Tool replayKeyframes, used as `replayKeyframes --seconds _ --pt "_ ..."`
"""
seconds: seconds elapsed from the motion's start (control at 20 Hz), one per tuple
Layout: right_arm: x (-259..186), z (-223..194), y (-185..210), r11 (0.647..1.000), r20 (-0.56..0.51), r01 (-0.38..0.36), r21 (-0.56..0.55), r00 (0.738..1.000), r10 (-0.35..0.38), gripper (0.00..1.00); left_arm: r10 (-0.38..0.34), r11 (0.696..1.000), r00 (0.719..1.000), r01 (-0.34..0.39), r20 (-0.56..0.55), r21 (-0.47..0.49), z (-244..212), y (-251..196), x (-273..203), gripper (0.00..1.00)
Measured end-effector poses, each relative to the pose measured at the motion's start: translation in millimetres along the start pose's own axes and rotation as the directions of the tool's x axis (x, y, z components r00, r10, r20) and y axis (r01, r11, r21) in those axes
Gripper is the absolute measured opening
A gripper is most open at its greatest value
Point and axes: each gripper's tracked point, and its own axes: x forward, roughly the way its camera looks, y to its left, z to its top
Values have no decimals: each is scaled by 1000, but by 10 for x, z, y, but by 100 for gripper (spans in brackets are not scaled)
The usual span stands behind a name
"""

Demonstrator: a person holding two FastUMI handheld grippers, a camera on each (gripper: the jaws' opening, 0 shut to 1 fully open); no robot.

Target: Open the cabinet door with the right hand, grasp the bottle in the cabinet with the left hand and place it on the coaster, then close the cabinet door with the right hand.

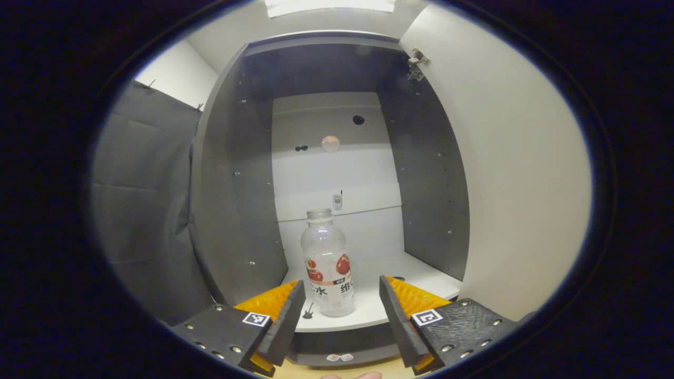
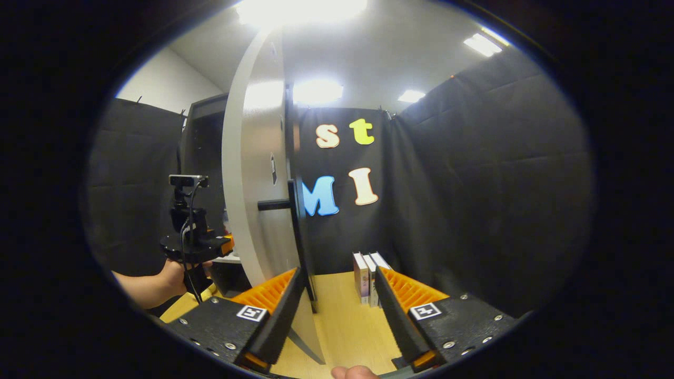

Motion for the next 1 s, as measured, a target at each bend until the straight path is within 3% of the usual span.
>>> replayKeyframes --seconds 0.05,0.2,0.4,0.55,0.7,1.0 --pt "-31 68 -73 999 34 41 7 999 -41 94 -3 1000 1000 3 3 -4 9 -4 88 87" --pt "-117 232 -394 982 103 184 37 977 -186 94 18 1000 999 -17 31 -22 55 69 234 87" --pt "-143 230 -599 952 103 286 111 949 -298 94 37 999 996 -36 86 -18 180 229 339 81" --pt "-138 154 -631 938 52 316 144 944 -326 95 30 998 997 -27 74 -48 125 279 497 81" --pt "-111 213 -597 930 71 345 127 932 -355 95 44 997 997 -39 66 -70 69 407 681 81" --pt "5 141 -327 940 57 335 66 939 -339 95 21 996 998 -15 67 -83 26 366 914 82"
